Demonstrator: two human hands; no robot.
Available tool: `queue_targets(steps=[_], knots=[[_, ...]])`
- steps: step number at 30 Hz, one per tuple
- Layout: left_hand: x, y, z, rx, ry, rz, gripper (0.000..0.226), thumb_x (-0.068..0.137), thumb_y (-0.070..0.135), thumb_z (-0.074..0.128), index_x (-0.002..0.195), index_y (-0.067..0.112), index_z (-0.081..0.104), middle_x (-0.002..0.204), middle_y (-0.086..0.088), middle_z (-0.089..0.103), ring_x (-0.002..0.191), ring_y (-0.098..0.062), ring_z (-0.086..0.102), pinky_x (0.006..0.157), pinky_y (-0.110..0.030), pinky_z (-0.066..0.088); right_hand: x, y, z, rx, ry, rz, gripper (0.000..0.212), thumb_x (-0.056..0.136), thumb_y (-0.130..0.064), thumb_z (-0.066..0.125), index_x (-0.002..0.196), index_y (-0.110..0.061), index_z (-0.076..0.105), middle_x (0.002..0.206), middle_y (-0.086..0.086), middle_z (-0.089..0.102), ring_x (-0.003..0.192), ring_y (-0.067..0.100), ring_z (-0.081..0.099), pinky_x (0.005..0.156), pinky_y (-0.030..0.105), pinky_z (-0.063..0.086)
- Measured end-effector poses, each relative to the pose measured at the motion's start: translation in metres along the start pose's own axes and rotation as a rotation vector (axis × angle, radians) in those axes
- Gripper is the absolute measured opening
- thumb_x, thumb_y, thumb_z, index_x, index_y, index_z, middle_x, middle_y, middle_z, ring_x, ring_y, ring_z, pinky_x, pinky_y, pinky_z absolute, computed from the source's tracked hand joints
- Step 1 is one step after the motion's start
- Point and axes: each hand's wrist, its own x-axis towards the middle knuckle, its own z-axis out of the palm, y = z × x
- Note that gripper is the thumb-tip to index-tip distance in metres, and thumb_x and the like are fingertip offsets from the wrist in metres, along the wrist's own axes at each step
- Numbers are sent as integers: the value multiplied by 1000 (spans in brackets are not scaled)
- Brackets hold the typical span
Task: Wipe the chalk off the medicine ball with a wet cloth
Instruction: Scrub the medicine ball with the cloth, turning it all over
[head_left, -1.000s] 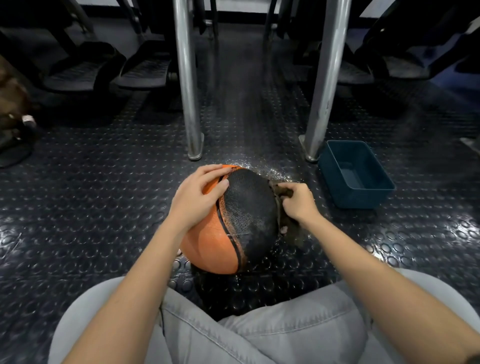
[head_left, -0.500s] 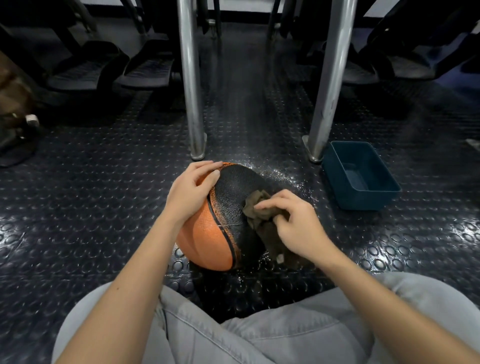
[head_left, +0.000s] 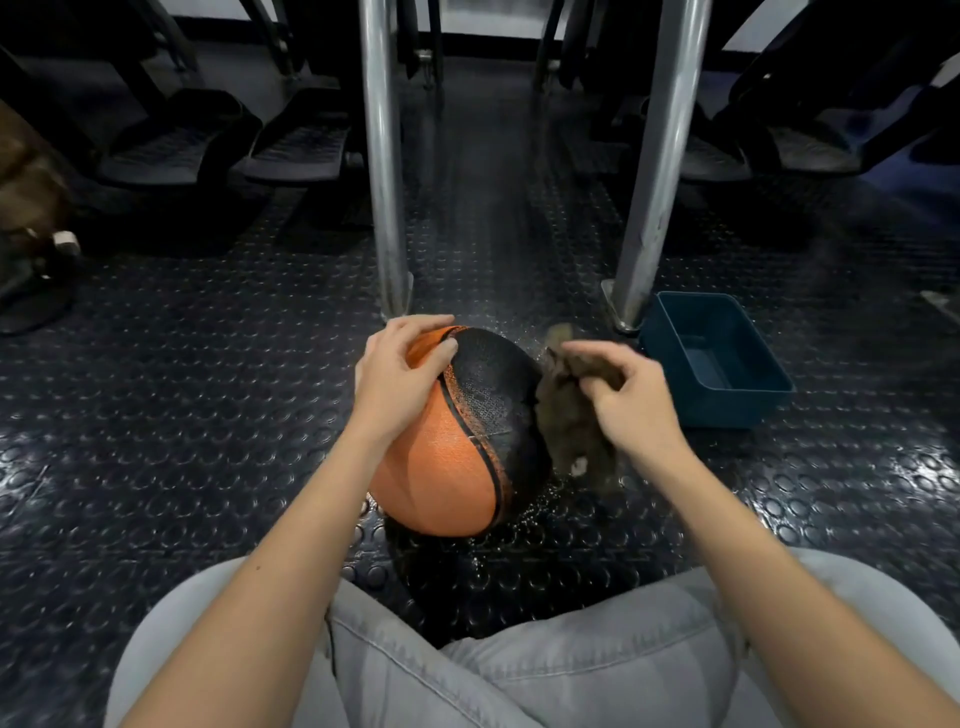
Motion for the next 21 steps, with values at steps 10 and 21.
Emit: queue_targets(steps=[10, 21], knots=[[-10, -7, -23, 224, -656, 113, 96, 44, 72, 61, 129, 61, 19, 135, 46, 3, 133, 8, -11, 114, -42, -11, -25, 3, 28, -290, -25, -149, 38, 83, 7, 48, 110, -12, 67, 97, 1, 51, 94, 17, 52, 89, 28, 43], [-12, -2, -12, 227, -532, 65, 94, 45, 76, 53, 131, 55, 21, 150, 27, 14, 145, -6, -5, 114, -45, -7, -6, 6, 26, -418, -102, -142, 41, 86, 9, 42, 118, -5, 62, 106, 9, 50, 103, 28, 50, 94, 43, 43]])
